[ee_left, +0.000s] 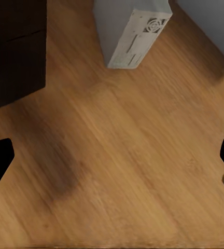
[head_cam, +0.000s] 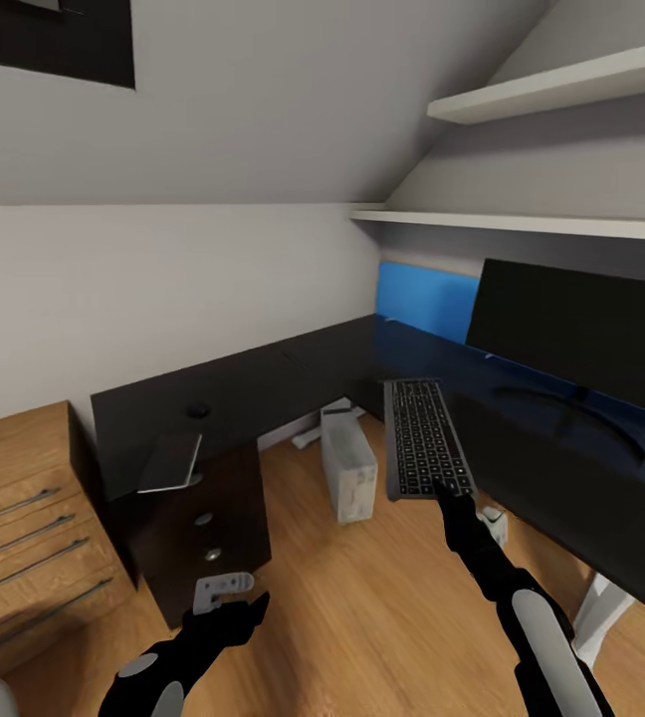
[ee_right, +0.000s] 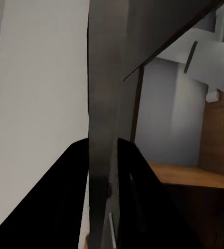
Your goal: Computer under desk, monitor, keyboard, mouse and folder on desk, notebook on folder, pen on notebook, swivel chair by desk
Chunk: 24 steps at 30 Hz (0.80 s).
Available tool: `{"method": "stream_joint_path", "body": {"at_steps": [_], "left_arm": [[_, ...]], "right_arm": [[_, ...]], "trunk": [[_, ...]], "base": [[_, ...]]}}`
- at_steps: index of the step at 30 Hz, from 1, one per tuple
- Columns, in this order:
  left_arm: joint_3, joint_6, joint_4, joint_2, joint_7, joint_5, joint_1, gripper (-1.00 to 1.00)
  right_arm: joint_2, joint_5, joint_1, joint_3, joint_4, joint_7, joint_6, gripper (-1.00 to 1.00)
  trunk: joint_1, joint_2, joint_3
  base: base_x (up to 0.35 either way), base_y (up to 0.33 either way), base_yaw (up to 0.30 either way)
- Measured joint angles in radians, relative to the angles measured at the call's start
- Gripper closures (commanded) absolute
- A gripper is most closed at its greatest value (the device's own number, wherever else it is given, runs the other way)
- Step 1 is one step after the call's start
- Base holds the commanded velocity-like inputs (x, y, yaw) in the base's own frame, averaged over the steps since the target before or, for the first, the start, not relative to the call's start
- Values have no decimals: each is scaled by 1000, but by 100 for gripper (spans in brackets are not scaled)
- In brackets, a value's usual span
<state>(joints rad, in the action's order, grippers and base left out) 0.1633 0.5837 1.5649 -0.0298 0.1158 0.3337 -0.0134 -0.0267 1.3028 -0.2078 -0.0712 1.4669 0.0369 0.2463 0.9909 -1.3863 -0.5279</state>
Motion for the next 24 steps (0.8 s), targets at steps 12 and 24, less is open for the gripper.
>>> {"method": "stream_joint_path", "body": {"at_steps": [12,24], "left_arm": [[13,1,0,2,0,-1,0,-100],[14,1,0,2,0,-1,0,-100]], "right_arm": [[1,-13,0,0,-1,-1,-45,100],[-2,-11,0,-1,0,2,-54,100]], "trunk": [[0,0,0],[0,0,0]], "base": [[-179,158,-271],[-1,1,-274]]}}
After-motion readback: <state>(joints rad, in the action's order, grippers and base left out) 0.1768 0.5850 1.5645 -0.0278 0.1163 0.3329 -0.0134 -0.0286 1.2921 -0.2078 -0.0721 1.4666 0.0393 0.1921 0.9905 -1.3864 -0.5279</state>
